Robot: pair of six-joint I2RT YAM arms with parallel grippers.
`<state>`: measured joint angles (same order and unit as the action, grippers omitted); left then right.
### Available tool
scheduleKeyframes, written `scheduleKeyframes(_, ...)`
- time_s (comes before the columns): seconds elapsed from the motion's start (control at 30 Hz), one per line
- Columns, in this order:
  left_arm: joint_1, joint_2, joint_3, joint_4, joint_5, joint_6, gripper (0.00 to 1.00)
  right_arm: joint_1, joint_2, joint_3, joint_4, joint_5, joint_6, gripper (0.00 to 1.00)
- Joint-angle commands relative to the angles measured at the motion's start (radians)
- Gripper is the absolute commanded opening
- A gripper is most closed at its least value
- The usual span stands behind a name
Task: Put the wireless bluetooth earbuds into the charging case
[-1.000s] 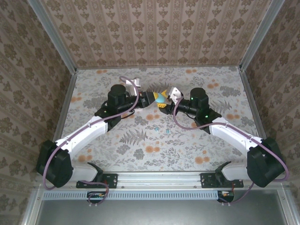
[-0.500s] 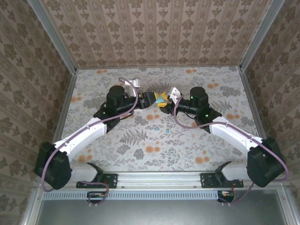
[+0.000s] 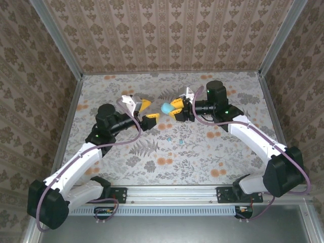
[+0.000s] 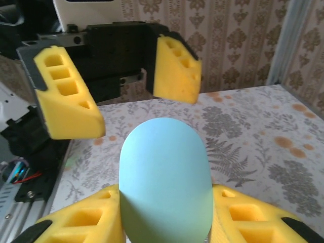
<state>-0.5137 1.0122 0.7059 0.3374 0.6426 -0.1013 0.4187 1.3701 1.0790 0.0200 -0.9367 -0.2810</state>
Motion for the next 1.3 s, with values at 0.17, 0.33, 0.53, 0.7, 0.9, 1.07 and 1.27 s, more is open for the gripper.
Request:
scheduleKeyframes(0.17,0.003,0.000,0.021,-0.012,0.139,0.140,0.77,0.000,0.009,0.067,-0.151,-0.112,-0.073,0.35)
scheduleKeyframes(0.33,0.001,0.034,0.050,-0.035,0.180,0.162,0.77,-0.001,-0.003,0.070,-0.182,-0.118,-0.099,0.35)
scheduleKeyframes(0.53,-0.006,0.046,0.070,-0.049,0.207,0.189,0.77,-0.001,-0.002,0.089,-0.209,-0.128,-0.118,0.35)
scheduleKeyframes(0.7,-0.013,0.057,0.066,-0.036,0.232,0.196,0.77,0.000,-0.010,0.095,-0.224,-0.135,-0.120,0.35)
scheduleKeyframes(0.9,-0.032,0.109,0.098,0.001,0.263,0.169,0.75,0.001,-0.009,0.091,-0.238,-0.142,-0.139,0.36)
scheduleKeyframes(1.07,-0.046,0.156,0.127,0.007,0.278,0.146,0.71,0.001,-0.002,0.103,-0.235,-0.144,-0.145,0.36)
scheduleKeyframes(1.27,-0.055,0.185,0.151,-0.004,0.272,0.128,0.67,0.002,0.003,0.099,-0.216,-0.131,-0.158,0.36)
